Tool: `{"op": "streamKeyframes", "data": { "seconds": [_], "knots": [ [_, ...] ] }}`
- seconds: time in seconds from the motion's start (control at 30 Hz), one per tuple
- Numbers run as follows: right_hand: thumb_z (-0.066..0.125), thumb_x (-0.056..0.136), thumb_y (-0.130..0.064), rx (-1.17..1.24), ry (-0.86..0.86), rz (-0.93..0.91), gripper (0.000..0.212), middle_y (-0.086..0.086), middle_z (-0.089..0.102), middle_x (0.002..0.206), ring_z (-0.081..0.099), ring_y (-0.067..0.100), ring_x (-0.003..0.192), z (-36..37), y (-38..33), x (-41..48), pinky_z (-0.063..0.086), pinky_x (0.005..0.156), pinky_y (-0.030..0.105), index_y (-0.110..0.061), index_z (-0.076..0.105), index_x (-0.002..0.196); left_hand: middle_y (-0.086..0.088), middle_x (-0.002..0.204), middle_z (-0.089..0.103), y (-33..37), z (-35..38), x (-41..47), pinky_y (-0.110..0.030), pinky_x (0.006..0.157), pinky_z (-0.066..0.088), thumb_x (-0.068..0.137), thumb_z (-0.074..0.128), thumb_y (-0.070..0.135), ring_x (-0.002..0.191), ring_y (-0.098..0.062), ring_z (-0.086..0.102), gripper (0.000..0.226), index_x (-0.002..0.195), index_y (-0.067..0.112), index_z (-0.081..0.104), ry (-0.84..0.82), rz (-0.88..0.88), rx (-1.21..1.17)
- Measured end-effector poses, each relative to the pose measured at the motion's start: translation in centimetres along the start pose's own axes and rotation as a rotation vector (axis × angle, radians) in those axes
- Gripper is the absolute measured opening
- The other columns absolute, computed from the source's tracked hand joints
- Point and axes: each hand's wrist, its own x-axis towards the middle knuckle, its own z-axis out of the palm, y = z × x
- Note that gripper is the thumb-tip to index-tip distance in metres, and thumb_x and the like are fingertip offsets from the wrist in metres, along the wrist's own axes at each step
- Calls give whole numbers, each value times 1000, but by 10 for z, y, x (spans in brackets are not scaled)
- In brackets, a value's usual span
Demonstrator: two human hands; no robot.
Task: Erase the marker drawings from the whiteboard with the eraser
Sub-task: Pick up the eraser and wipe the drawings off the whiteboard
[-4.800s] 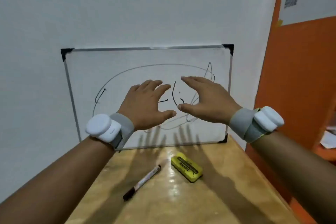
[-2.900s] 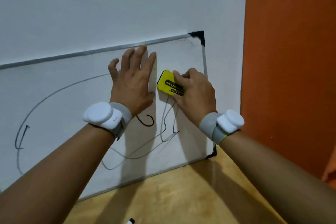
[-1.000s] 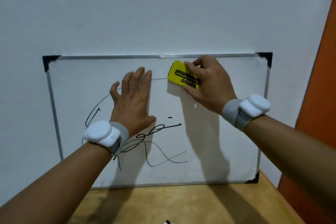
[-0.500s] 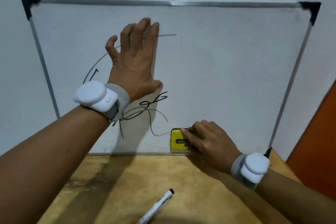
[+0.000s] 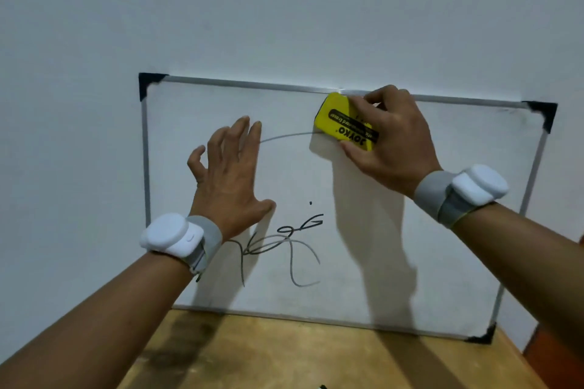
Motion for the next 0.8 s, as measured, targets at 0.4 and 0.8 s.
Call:
{"op": "streamKeyframes", "data": {
  "seconds": [0.4, 0.8],
  "knots": [
    [68, 81, -37, 53, -313, -313, 55, 13, 55, 96, 46, 29, 82, 76, -37, -136, 41, 65, 40, -10, 59, 128, -1, 161, 15, -9, 12, 4, -54, 107, 19, 53, 79, 59, 143, -28, 15, 127, 155, 25, 11, 64, 30, -6],
    [69, 81, -36, 51, -328, -300, 51, 13, 58, 97, 51, 33, 80, 56, -38, -124, 44, 65, 42, -11, 62, 124, -2, 163, 12, -18, 7, -6, -53, 110, 14, 58, 76, 59, 146, -27, 12, 123, 157, 22, 11, 53, 24, -9]
  ]
}}
